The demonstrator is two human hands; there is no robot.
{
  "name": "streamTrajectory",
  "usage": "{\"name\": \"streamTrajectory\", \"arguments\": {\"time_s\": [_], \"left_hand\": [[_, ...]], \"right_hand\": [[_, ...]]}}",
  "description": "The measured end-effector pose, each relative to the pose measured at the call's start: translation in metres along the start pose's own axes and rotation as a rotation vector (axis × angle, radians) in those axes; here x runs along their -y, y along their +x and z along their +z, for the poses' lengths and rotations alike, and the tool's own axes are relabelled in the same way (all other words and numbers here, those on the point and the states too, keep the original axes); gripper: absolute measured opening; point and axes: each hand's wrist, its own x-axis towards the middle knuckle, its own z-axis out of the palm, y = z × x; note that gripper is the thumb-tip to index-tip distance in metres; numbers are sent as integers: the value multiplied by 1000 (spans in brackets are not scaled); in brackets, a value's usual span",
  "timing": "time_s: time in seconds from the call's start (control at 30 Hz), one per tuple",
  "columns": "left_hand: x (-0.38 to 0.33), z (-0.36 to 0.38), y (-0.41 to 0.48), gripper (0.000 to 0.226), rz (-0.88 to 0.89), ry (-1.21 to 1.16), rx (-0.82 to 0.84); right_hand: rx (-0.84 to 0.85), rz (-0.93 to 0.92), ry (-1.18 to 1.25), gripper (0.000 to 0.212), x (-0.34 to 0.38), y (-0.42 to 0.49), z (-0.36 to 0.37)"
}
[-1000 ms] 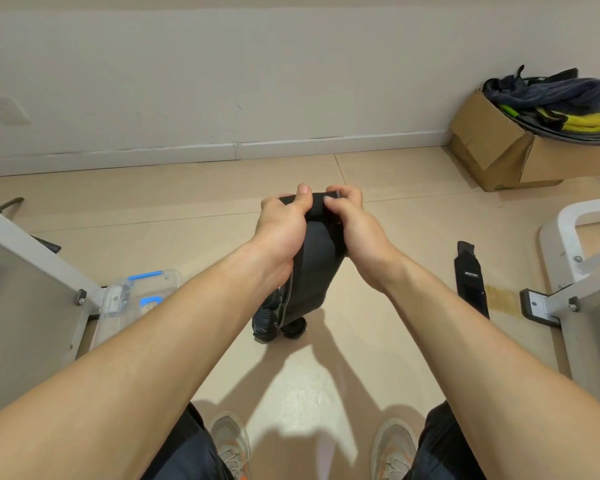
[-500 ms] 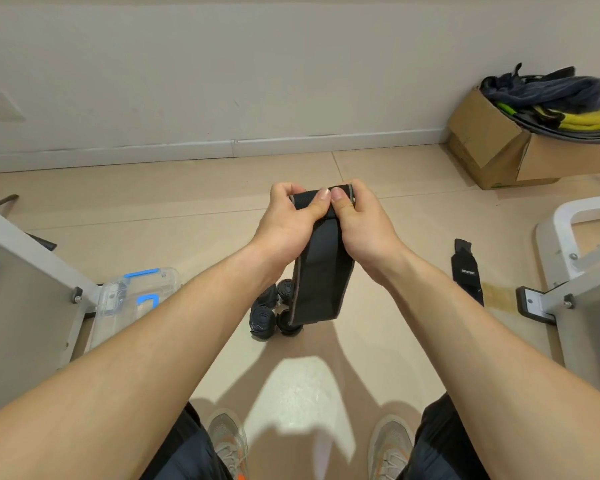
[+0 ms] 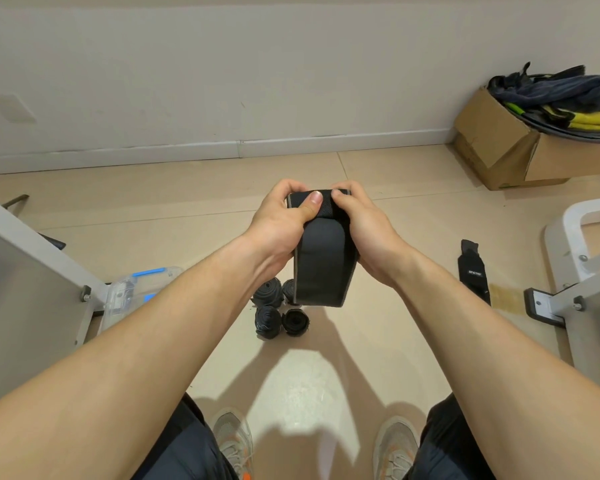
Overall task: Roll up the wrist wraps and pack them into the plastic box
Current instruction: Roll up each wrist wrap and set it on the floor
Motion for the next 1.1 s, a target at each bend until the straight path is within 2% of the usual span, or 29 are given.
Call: {"name": "streamTrajectory", "arguments": {"time_s": [0.1, 0.13, 0.23, 0.33, 0.37, 0.47, 0.5, 0.63, 0.7, 0.8, 0.9, 1.0, 1.1], "left_hand": [[-2, -1, -1, 11, -3, -20, 37], [-3, 0, -2, 13, -1, -23, 47], [-5, 1, -3, 15, -15, -40, 84], [-8, 2, -5, 6, -68, -37, 96], [-9, 2, -4, 10, -88, 3, 93], [-6, 2, -1, 53, -116, 178, 58], [-5, 2, -1, 56, -107, 166, 37], [-4, 0, 1, 33, -89, 21, 6], [-4, -2, 2, 25, -97, -17, 1], [-6, -5, 3, 20, -89, -45, -10], [-6, -6, 3, 13, -64, -53, -19], [0, -5, 6, 15, 16, 30, -51], [2, -4, 5, 18, 183, 232, -117]], "right_hand": [[-13, -36, -64, 41, -3, 3, 0], [-34, -73, -75, 37, -4, 3, 0], [-66, -150, -76, 10, -1, 3, -1], [-70, -172, -80, 10, -2, 2, -3], [-74, -174, -86, 9, -2, 2, -3], [-74, -198, -94, 10, -5, 0, -1], [-79, -208, -93, 10, -5, 0, -1], [-69, -192, -20, 10, -5, -1, -1], [-70, -100, 74, 10, -3, -3, 1], [-54, 129, 190, 29, 2, -7, 2], [11, 198, 91, 39, 2, -10, 3], [-26, 200, 91, 37, -1, -10, 6], [-26, 158, 144, 30, 6, -10, 5]]}}
